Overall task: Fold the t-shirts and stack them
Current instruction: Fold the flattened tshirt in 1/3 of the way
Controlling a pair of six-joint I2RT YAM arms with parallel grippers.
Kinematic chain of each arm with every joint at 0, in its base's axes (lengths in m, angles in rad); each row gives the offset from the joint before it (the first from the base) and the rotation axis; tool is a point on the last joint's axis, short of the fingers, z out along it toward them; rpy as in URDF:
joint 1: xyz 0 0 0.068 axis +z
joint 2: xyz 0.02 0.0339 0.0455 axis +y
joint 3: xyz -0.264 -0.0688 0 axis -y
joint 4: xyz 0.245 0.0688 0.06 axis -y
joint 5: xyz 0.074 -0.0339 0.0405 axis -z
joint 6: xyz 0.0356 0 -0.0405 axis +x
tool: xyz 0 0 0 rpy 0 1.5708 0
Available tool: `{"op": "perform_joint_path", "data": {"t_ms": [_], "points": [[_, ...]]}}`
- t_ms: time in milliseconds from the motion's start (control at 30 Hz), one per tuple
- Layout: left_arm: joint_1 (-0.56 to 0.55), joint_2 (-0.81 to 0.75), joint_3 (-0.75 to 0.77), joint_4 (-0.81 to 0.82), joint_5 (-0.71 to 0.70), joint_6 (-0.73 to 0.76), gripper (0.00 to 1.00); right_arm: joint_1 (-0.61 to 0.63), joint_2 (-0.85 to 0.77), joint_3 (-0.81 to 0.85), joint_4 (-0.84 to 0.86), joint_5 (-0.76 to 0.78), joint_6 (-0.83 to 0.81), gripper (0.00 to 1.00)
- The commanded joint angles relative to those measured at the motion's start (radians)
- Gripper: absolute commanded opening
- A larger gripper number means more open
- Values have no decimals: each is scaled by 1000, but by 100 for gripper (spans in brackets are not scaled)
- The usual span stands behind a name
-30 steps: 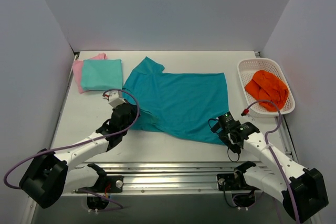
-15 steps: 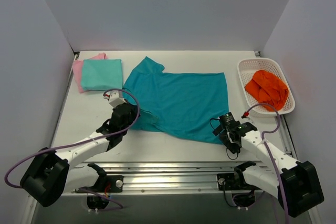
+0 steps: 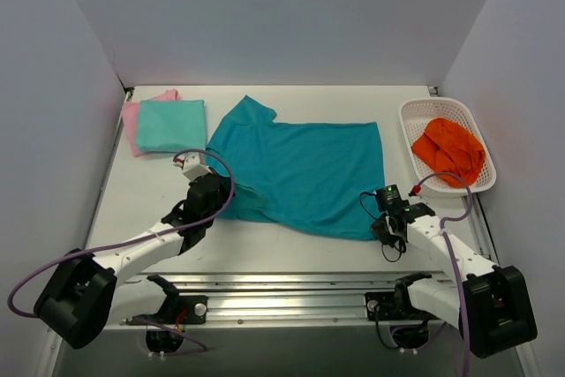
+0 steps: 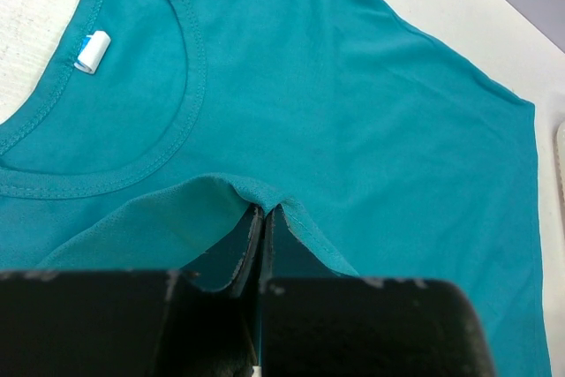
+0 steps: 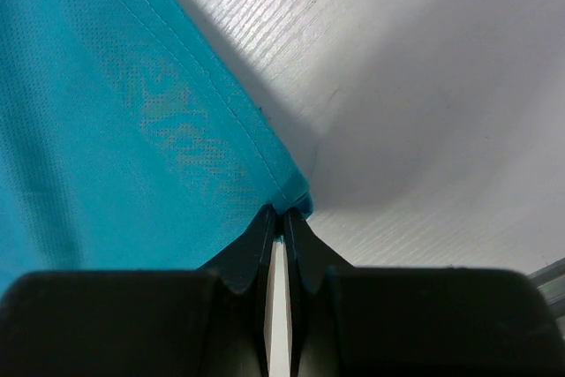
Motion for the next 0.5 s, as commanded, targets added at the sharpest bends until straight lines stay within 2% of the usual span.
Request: {"op": "perform_joint_path", "data": {"t_ms": [0,300,467], "points": [[10,-5,2,53,3,13,2,-9,-6,8,-35,8,-35,0],[4,-159,27,-111,-31,6,2,-9,-163,113,-109,101,-46,0],[5,-171,44,-133,-45,10,2,-7,-146,109,-26,141,-49,0]]}}
